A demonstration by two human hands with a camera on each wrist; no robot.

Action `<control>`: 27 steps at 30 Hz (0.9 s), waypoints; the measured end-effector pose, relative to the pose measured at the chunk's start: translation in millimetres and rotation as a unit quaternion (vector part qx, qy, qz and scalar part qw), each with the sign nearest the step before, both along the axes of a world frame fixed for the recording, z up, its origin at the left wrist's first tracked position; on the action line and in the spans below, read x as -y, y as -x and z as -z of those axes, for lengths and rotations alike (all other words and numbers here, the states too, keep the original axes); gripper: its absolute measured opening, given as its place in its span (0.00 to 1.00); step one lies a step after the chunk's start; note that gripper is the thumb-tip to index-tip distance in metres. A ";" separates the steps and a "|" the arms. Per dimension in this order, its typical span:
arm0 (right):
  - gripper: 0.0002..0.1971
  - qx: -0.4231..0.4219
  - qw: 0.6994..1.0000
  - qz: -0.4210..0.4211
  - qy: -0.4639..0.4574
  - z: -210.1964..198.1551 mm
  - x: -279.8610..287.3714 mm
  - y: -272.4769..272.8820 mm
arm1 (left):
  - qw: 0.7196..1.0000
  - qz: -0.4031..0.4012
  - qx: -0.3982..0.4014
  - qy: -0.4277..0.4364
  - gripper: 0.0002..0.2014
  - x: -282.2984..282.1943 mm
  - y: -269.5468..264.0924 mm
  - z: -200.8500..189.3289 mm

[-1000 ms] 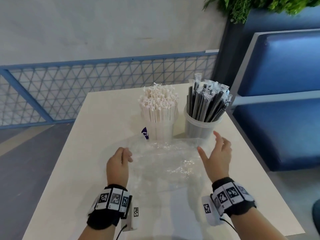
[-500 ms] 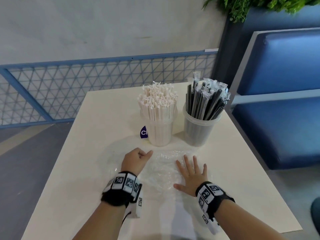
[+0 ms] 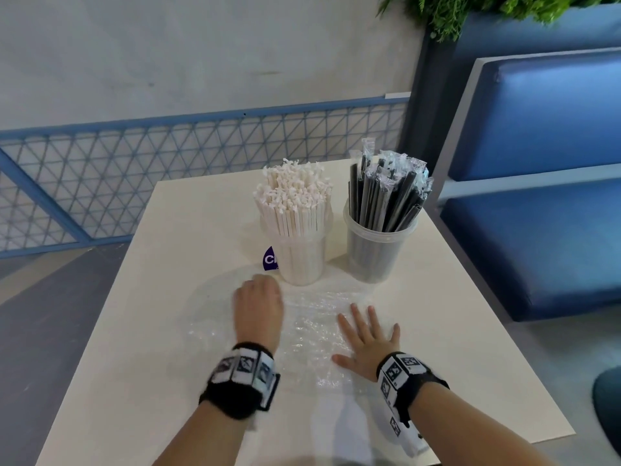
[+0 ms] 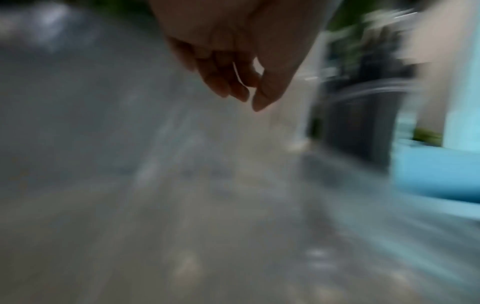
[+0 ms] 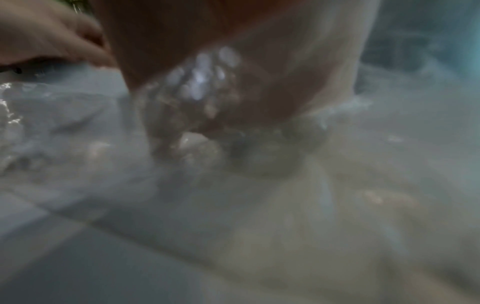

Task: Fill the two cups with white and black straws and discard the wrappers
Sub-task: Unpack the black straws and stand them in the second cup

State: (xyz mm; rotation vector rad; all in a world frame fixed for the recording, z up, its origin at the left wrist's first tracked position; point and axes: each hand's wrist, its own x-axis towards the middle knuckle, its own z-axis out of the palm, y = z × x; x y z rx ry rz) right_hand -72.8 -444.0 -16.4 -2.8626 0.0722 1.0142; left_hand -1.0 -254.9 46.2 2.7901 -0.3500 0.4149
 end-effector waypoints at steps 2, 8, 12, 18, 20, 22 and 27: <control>0.40 -0.002 1.000 0.001 0.006 0.1 -0.9 -0.2 | 0.976 0.178 -0.118 -0.047 0.15 24.5 22.7 3.0; 0.43 -0.010 1.000 0.005 -0.002 -1.7 -0.7 -1.8 | 0.875 0.148 -0.413 -0.202 0.57 18.1 25.2 45.7; 0.53 -0.016 1.000 -0.014 -0.015 -4.0 5.2 -1.3 | 0.869 0.145 -0.427 -0.202 0.65 3.9 16.0 50.3; 0.67 -0.032 0.998 -0.052 -0.020 -13.4 32.9 9.0 | 0.880 0.087 -0.442 -0.147 0.72 -11.3 7.0 57.2; 0.68 -0.035 0.998 -0.053 -0.023 -15.3 41.8 12.1 | 0.883 0.082 -0.439 -0.143 0.73 -13.8 6.3 58.8; 0.69 -0.037 0.998 -0.048 -0.024 -16.3 48.9 15.4 | 0.887 0.073 -0.433 -0.144 0.74 -14.6 6.2 59.8; 0.70 -0.033 0.999 -0.029 -0.023 -16.4 58.8 22.6 | 0.884 0.054 -0.437 -0.159 0.75 -17.1 3.9 58.7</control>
